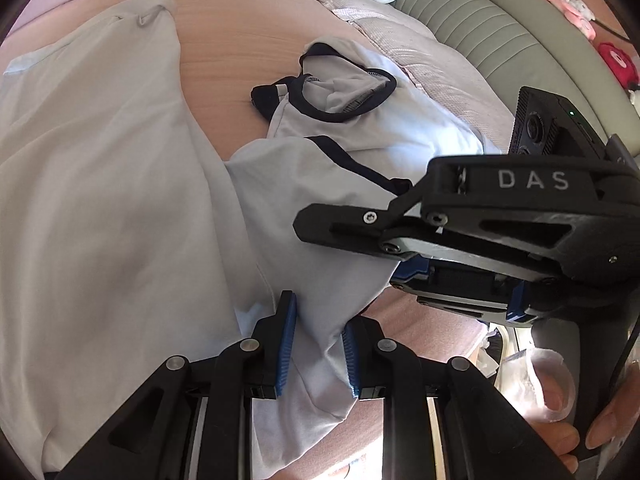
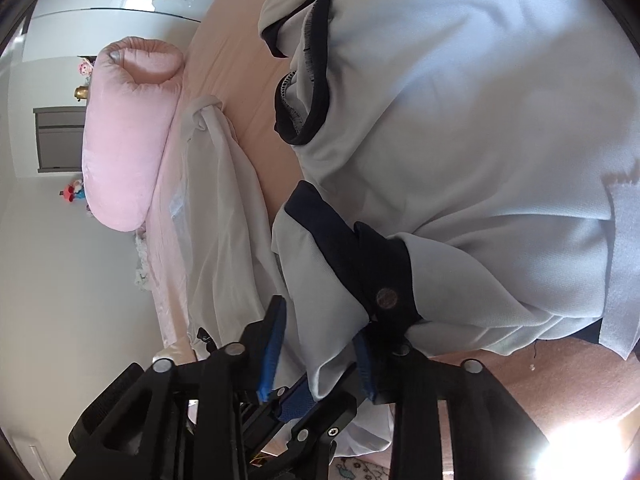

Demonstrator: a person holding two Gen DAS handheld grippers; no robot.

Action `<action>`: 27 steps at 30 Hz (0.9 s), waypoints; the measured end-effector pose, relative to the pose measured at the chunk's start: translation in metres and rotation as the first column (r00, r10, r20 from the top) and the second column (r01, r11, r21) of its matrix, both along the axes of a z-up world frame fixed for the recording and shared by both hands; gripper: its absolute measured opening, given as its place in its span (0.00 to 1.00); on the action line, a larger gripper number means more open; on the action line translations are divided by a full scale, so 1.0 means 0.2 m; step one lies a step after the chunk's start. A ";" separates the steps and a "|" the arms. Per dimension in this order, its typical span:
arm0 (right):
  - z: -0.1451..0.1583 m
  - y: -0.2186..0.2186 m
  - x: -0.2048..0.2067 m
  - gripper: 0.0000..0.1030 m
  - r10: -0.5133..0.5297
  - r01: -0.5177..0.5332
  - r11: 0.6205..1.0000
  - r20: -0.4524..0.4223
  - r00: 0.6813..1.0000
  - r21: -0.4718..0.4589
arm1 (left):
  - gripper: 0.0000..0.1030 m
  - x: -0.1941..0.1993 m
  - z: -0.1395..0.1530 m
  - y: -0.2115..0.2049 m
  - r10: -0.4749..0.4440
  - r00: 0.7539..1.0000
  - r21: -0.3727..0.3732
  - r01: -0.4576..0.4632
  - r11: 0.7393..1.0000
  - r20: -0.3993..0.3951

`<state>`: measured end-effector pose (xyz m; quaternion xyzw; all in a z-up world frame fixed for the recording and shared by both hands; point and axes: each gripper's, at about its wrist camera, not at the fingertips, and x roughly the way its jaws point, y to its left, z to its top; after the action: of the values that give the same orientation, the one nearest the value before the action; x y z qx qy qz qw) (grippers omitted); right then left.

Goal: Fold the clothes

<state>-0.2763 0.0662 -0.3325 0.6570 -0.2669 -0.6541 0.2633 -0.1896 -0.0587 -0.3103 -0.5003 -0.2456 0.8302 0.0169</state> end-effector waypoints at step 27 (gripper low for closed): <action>0.38 -0.34 0.15 0.05 0.161 -0.153 0.986 -0.155 0.975 0.061 | 0.36 0.25 0.19 -0.29 0.091 0.992 0.109 -0.081 0.991 -0.087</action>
<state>-0.2473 -0.0014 -0.2567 0.6277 -0.1761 -0.6880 0.3187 -0.1395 -0.1173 -0.2714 -0.4491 -0.3094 0.8380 0.0185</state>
